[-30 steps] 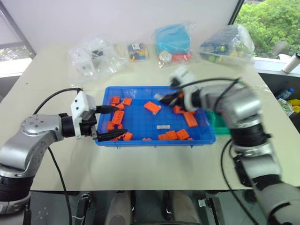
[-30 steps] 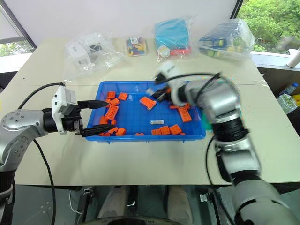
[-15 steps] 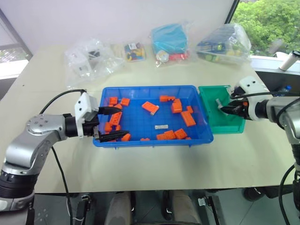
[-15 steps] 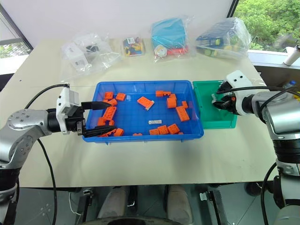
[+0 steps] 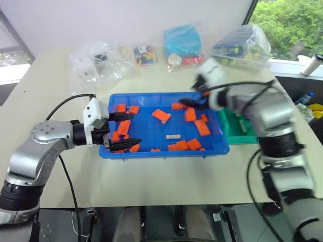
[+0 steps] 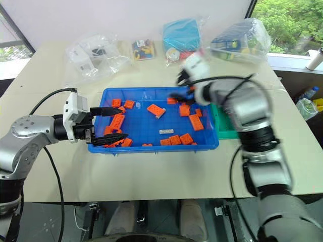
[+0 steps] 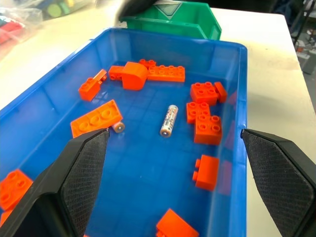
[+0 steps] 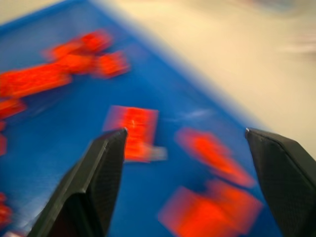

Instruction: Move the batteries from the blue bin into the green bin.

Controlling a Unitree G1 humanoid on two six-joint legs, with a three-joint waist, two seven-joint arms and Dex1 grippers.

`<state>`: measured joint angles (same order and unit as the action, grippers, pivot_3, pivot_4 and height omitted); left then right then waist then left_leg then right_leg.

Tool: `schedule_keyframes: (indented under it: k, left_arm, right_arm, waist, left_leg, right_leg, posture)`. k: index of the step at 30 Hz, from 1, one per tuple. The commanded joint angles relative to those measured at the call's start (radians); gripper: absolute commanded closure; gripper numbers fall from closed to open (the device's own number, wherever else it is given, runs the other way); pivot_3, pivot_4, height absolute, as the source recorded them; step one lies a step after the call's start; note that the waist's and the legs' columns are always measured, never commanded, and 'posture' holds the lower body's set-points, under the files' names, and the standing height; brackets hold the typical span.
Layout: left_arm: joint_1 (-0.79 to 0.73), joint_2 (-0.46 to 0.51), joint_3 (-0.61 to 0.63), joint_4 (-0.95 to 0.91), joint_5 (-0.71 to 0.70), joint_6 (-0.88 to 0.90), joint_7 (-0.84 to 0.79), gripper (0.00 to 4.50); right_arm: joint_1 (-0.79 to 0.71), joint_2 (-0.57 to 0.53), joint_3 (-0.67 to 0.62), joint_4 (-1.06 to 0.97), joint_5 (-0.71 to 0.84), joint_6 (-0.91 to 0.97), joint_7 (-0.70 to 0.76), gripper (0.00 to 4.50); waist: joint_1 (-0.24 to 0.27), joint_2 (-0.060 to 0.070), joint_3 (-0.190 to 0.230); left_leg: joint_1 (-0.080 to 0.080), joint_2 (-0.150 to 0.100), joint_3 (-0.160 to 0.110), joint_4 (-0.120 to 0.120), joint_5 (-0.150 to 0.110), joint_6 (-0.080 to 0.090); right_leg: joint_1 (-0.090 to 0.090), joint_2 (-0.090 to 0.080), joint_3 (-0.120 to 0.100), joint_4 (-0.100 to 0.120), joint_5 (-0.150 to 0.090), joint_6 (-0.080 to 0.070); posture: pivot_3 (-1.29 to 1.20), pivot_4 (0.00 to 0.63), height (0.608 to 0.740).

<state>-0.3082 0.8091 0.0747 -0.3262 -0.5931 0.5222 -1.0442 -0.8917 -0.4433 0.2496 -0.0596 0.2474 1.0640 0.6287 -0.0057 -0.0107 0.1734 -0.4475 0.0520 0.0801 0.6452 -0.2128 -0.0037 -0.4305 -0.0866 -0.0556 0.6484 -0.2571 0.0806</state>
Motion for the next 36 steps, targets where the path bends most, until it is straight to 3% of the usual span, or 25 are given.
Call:
schedule_keyframes:
  k: [1, 5, 8, 11, 15, 19, 33, 36]
  left_arm:
    - [0.012, 0.014, 0.042, -0.043, -0.014, 0.007, 0.014, 0.00]
    - [0.031, 0.020, 0.062, -0.067, -0.024, 0.022, 0.030, 0.00]
    - [0.051, 0.027, 0.080, -0.089, -0.032, 0.033, 0.042, 0.00]
    - [0.070, 0.031, 0.097, -0.105, -0.039, 0.043, 0.049, 0.00]
    - [0.079, 0.035, 0.102, -0.105, -0.039, 0.043, 0.050, 0.00]
    - [0.058, 0.030, 0.091, -0.090, -0.036, 0.041, 0.050, 0.00]
    - [-0.009, 0.025, 0.045, -0.055, -0.024, 0.032, 0.020, 0.00]
    - [-0.020, 0.021, 0.037, -0.053, -0.024, 0.033, 0.020, 0.00]
  right_arm:
    - [-0.044, 0.095, 0.032, 0.061, -0.039, -0.032, -0.065, 0.60]
    - [-0.083, 0.170, 0.078, 0.209, -0.098, -0.131, -0.091, 0.60]
    - [-0.085, 0.148, 0.099, 0.225, -0.124, -0.173, -0.062, 0.60]
    - [-0.062, 0.063, 0.092, 0.116, -0.087, -0.167, 0.049, 0.60]
    - [-0.011, -0.134, 0.119, -0.043, -0.018, -0.155, 0.278, 0.60]
    - [0.019, -0.213, 0.135, -0.074, -0.002, -0.157, 0.362, 0.60]
    - [0.120, -0.165, 0.275, 0.075, -0.153, -0.306, 0.351, 0.60]
    - [0.126, -0.152, 0.275, 0.108, -0.176, -0.337, 0.356, 1.39]
  waist:
    - [0.000, 0.000, 0.000]
    - [-0.004, 0.000, 0.000]
    - [-0.005, 0.000, 0.000]
    - [-0.007, 0.000, 0.000]
    - [-0.005, 0.000, 0.000]
    - [-0.011, 0.000, 0.000]
    - [-0.006, -0.001, 0.000]
    - [-0.005, -0.001, 0.000]
  left_leg:
    - [-0.001, -0.001, 0.000, 0.001, 0.000, 0.000]
    - [-0.001, -0.002, 0.001, 0.004, 0.000, 0.000]
    - [0.000, -0.002, 0.001, 0.003, 0.000, 0.000]
    - [0.000, -0.002, 0.001, 0.001, 0.000, 0.000]
    - [0.000, -0.002, 0.000, 0.001, 0.000, 0.000]
    - [0.004, -0.001, 0.001, 0.001, 0.000, 0.000]
    - [0.003, -0.001, 0.001, 0.002, 0.000, 0.000]
    - [0.003, -0.001, 0.001, 0.002, 0.000, 0.000]
  right_leg:
    - [0.000, -0.001, 0.000, 0.000, 0.000, 0.000]
    - [0.002, -0.003, 0.000, -0.002, 0.000, 0.000]
    - [0.002, -0.003, 0.000, -0.002, 0.000, 0.000]
    - [0.001, -0.002, 0.000, -0.001, 0.001, 0.001]
    - [0.001, -0.002, 0.000, -0.001, 0.001, 0.001]
    - [0.003, -0.001, 0.000, -0.001, 0.000, 0.001]
    - [0.003, -0.001, 0.000, -0.001, 0.000, 0.001]
    - [0.003, -0.001, 0.000, -0.001, 0.000, 0.001]
  posture:
    - [0.00, 0.150, 0.736]
    - [0.00, 0.150, 0.736]
    - [0.00, 0.150, 0.736]
    - [0.00, 0.150, 0.736]
    - [0.00, 0.150, 0.736]
    - [0.00, 0.150, 0.736]
    - [0.00, 0.150, 0.736]
    - [0.00, 0.150, 0.736]
